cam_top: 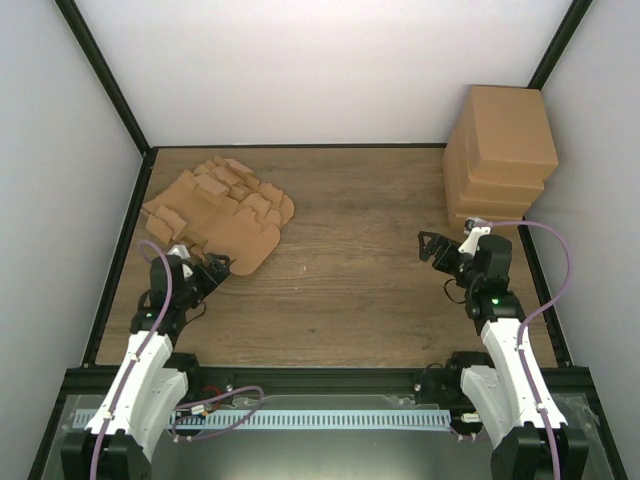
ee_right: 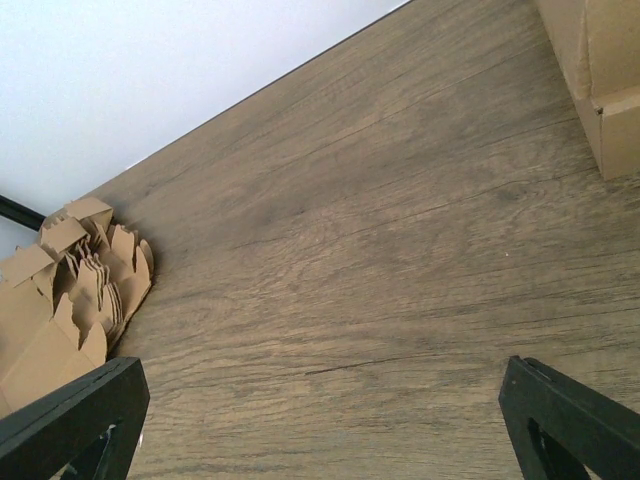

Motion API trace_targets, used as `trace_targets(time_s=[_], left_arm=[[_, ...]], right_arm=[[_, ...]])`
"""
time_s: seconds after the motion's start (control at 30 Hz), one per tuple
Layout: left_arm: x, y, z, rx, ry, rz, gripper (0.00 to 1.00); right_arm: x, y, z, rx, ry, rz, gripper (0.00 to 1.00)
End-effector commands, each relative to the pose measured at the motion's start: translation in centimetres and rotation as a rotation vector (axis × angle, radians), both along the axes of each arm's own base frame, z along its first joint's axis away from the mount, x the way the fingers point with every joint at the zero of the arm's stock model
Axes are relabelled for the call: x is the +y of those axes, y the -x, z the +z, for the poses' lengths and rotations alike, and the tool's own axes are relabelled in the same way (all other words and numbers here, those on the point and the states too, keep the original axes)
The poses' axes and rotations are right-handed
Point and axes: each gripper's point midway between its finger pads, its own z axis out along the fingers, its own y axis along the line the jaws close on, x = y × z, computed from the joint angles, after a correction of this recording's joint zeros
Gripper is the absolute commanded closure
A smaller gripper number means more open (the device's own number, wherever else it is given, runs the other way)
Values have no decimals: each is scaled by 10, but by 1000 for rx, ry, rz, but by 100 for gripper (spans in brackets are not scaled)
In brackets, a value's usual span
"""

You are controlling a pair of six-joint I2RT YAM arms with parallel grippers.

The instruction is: Fold the paper box

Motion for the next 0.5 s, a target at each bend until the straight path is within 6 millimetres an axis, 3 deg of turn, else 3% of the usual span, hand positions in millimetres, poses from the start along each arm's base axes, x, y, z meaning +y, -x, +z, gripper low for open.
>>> trace_targets(time_s=[0.0,0.23,0.47], left_arm=[[-5,3,-3,11,-4,-40,0],[-20,-3,0,28,72,-97,0],[-54,-8,-12,152,308,-175,0]], right_arm=[[3,0,10,-21,-5,10,0],[5,1,10,-28,-15,19,0],[6,3,8,-28,-28,25,0]])
